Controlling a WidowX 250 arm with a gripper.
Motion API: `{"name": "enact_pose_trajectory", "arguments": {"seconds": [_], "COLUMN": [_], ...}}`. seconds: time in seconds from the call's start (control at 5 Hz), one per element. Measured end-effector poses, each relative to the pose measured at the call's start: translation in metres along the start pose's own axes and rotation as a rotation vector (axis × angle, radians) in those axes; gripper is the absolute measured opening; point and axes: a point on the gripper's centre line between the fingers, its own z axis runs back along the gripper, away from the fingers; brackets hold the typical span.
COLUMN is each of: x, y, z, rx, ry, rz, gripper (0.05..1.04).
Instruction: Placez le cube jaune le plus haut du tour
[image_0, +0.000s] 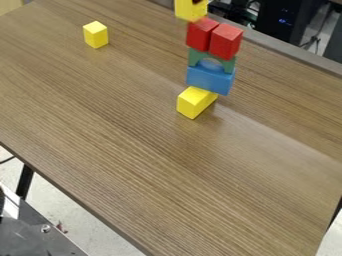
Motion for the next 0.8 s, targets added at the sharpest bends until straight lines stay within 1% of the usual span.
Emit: {"name": "enact_pose_trajectory", "arguments": {"seconds": [0.8], "x": [0.0053], "y": [-0.0101], "z": [-0.0003], "rx": [0.016], "ry": [-0.021], "rz": [-0.006], "gripper": [0.519]}}
